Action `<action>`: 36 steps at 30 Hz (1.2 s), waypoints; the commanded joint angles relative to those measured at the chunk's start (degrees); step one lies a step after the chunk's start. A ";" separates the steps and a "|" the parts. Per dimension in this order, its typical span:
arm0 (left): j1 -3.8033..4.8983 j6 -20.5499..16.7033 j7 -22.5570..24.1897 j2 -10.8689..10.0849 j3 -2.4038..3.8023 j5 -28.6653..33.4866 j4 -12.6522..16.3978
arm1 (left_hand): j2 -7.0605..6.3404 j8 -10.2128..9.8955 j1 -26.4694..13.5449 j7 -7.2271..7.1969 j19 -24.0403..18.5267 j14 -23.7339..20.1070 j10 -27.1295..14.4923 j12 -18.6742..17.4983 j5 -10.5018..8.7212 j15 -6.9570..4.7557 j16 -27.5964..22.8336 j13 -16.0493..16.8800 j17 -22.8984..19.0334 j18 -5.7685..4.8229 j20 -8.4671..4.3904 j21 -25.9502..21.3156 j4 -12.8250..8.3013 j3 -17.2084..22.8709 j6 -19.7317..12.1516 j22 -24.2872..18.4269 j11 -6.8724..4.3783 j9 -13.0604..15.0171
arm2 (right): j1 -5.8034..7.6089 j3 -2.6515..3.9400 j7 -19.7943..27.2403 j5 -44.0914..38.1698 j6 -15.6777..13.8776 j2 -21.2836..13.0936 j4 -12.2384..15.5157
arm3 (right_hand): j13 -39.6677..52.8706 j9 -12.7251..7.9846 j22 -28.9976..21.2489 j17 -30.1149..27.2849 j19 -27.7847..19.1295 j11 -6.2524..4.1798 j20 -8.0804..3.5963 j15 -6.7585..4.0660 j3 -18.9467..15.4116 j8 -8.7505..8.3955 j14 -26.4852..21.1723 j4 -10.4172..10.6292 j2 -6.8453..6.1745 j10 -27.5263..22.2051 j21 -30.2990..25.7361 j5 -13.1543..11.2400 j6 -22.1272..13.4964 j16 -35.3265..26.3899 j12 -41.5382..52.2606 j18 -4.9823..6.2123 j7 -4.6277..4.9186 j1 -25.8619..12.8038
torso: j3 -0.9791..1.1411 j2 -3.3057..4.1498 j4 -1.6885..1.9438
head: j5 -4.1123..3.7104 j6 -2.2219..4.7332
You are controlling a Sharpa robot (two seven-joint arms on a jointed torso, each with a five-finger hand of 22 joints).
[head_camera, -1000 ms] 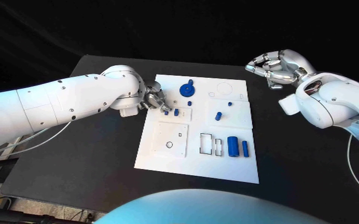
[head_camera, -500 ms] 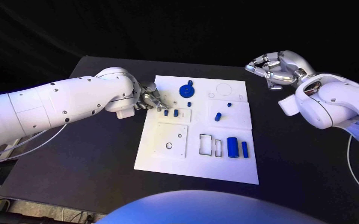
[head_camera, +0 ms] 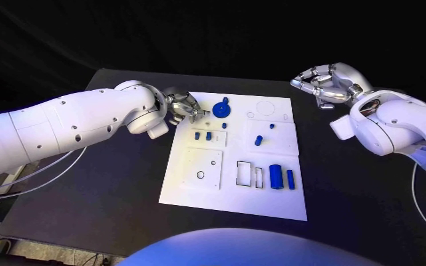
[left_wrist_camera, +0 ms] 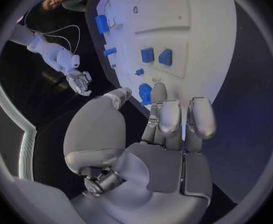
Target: Assemble the parts on the task board
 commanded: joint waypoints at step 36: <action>-1.19 -0.98 19.68 11.23 -2.00 -39.35 -7.55 | -3.93 -8.21 19.30 1.81 -17.01 -13.22 -10.27 -17.21 -0.74 3.54 -4.09 -16.21 -15.87 4.19 3.66 -15.72 -7.91 3.78 1.13 -18.58 3.60 -15.99 | -0.11 0.00 0.99 0.45 0.16 0.44 0.20 | -16.44 -0.34 6.32 -2.41 -2.19 0.12 0.03 0.37 -1.04 0.68 1.74 1.58 0.93 -12.16 -6.36 1.76 -2.12 -3.43 -14.96 1.59 0.37 2.65 | 0.03 0.16 -0.16 | -0.82 0.92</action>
